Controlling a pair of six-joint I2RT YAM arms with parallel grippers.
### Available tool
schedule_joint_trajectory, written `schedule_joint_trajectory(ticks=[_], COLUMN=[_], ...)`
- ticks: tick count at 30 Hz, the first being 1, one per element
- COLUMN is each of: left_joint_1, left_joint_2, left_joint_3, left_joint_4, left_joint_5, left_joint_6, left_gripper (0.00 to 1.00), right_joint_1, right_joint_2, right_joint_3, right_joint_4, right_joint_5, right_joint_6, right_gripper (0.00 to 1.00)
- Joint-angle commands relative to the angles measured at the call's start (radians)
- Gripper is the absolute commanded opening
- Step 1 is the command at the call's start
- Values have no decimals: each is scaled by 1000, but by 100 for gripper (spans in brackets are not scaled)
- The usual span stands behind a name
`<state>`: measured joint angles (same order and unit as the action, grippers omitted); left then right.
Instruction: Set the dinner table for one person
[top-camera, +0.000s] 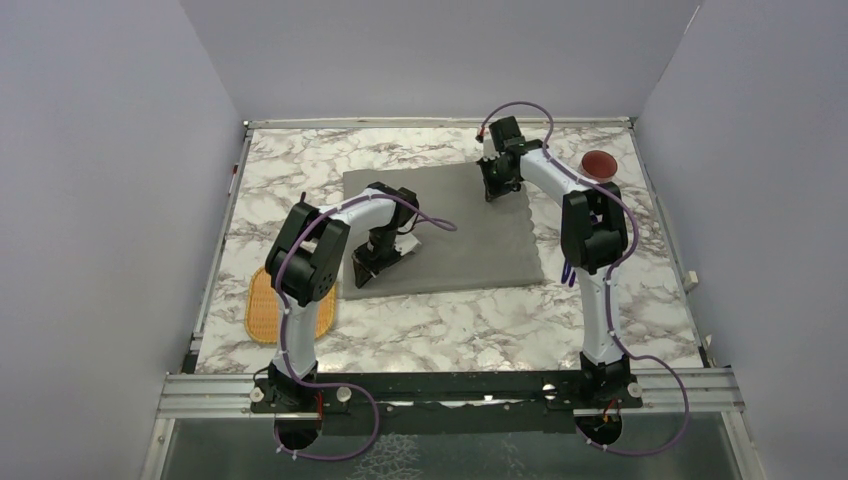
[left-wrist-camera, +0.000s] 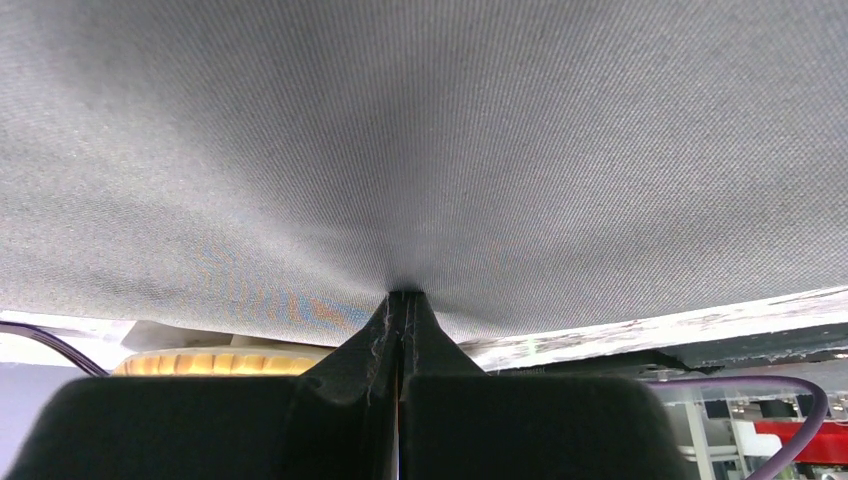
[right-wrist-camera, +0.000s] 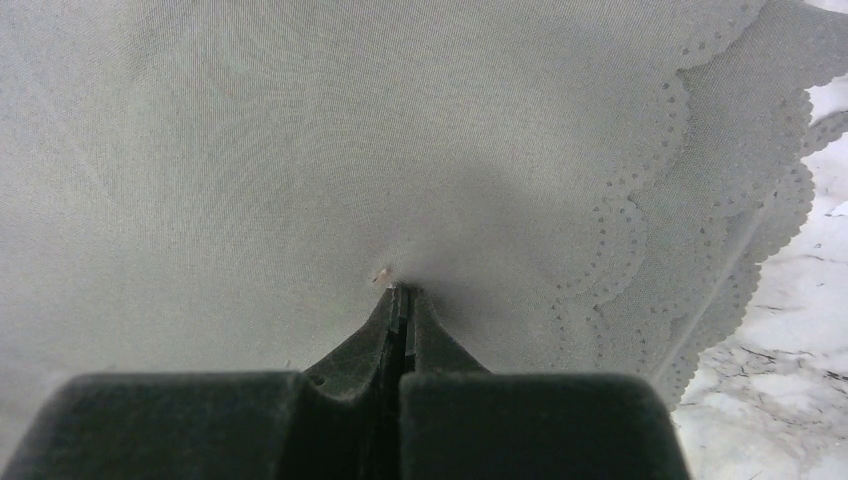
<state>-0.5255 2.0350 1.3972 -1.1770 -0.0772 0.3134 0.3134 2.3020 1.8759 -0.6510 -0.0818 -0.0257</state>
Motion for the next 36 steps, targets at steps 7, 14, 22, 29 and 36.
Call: schedule_joint_trajectory(ticks=[7, 14, 22, 29, 36], left_joint_1=[1, 1, 1, 1, 2], left_joint_2=[21, -25, -115, -170, -164], left_joint_3=[-30, -19, 186, 258, 177], left_joint_4=[51, 55, 23, 109, 271], left_joint_5=[-51, -33, 62, 96, 29], left_joint_6=[-5, -14, 6, -13, -51], left_gripper=[0, 0, 0, 0, 0], right_joint_1=[-25, -25, -25, -25, -24], right_joint_2=[58, 66, 71, 72, 32], right_joint_3=[-94, -94, -103, -105, -119], right_joint_4=[-19, -25, -28, -38, -50], right_joint_5=[217, 204, 196, 179, 136], right_joint_6=[-34, -26, -25, -23, -24], right_gripper=[1, 1, 1, 1, 1])
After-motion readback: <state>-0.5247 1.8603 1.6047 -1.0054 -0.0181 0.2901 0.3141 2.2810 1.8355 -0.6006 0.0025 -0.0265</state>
